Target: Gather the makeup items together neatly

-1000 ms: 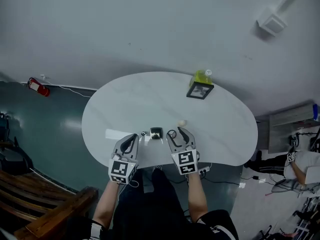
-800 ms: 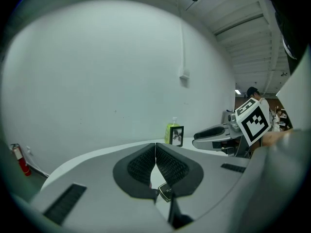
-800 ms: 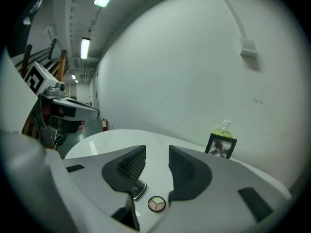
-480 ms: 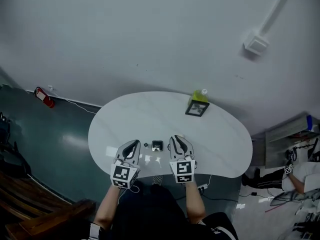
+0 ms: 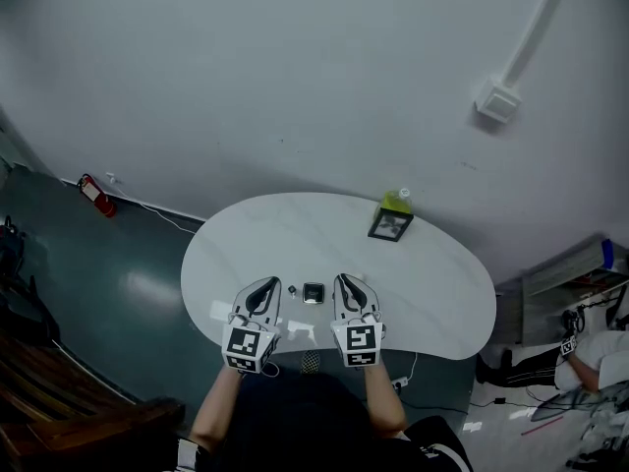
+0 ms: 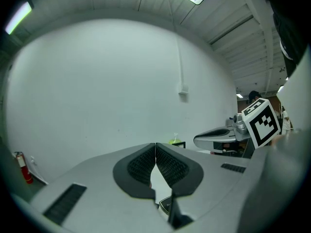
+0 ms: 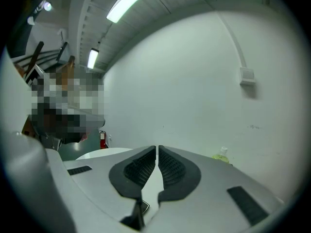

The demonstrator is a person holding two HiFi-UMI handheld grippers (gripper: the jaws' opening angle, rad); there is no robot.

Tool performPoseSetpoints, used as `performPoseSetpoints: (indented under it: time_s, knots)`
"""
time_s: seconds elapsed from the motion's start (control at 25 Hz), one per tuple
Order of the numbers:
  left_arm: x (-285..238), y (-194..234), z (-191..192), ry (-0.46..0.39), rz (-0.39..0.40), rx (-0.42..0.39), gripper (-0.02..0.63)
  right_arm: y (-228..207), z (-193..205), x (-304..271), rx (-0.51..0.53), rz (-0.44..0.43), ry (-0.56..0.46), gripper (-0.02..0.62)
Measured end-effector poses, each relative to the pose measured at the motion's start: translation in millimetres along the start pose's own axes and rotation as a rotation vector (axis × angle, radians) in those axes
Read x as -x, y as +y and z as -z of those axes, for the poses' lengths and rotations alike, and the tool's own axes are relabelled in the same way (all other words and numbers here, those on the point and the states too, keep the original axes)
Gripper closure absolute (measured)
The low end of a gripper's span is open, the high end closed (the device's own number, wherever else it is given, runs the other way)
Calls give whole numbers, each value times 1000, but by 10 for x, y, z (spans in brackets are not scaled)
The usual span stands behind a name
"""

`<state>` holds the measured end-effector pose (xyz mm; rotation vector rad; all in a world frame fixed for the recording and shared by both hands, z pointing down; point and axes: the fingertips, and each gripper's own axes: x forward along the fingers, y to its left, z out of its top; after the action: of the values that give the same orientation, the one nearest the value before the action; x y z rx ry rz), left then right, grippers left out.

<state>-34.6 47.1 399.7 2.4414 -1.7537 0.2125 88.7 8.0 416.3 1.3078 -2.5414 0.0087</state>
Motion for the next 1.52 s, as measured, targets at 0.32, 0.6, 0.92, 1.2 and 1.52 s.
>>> performPoseSetpoints:
  time_s: [0.32, 0.6, 0.92, 1.2, 1.52]
  knots:
    - [119, 9, -9, -13, -28, 6, 586, 64, -68, 39, 13, -22, -19, 554]
    - [146, 28, -15, -12, -28, 7, 586, 119, -55, 54, 11, -28, -14, 554]
    - [139, -17, -7, 7, -7, -40, 586, 122, -57, 56, 5, -25, -10, 554]
    - [119, 95, -20, 10, -20, -15, 586, 132, -26, 43, -8, -10, 15, 554]
    - [-70, 211, -42, 23, 126, -15, 586, 42, -15, 11, -47, 128, 67, 554]
